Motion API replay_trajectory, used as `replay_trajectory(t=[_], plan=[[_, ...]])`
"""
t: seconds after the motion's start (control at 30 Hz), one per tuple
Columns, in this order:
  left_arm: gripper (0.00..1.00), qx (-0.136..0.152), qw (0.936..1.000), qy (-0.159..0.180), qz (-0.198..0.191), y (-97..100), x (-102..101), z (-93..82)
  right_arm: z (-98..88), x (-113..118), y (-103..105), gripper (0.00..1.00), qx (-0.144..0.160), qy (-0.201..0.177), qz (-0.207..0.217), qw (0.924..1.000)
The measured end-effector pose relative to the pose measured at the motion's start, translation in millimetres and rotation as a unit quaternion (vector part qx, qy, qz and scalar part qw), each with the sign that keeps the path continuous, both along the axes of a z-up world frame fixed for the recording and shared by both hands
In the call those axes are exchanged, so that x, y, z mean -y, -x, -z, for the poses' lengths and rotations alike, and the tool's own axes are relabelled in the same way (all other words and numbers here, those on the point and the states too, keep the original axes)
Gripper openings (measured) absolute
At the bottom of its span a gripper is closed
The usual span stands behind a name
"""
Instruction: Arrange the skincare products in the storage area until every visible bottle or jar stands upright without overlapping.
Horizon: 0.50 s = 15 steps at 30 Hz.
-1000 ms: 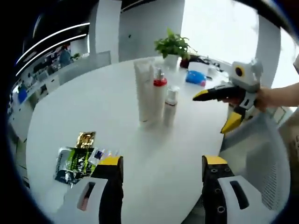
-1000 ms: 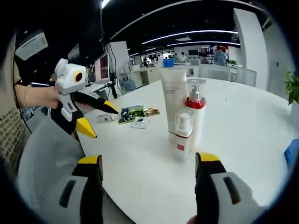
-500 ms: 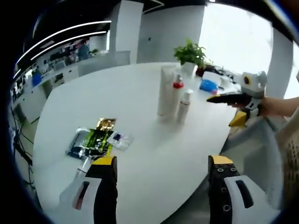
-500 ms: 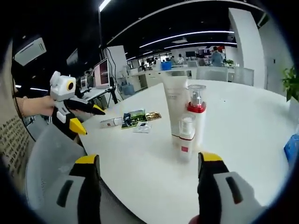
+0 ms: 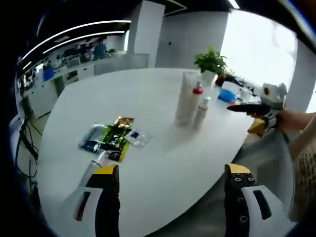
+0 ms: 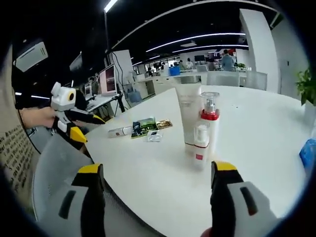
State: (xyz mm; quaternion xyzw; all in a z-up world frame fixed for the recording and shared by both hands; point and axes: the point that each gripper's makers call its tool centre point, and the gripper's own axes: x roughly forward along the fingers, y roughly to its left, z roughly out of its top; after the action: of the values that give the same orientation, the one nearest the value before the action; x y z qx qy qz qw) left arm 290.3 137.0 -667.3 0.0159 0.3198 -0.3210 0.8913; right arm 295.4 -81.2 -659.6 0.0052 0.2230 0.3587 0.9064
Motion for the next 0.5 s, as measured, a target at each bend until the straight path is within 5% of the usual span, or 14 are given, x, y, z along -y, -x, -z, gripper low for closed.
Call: replay_trajectory(t=[0.5], plan=[[0.93, -0.012, 0.9997, -0.003, -0.021, 8.1, -14.5, 5.5, 3.7, 4.1, -0.9, 0.9, -0.001, 0.009, 0.007, 0.9999]])
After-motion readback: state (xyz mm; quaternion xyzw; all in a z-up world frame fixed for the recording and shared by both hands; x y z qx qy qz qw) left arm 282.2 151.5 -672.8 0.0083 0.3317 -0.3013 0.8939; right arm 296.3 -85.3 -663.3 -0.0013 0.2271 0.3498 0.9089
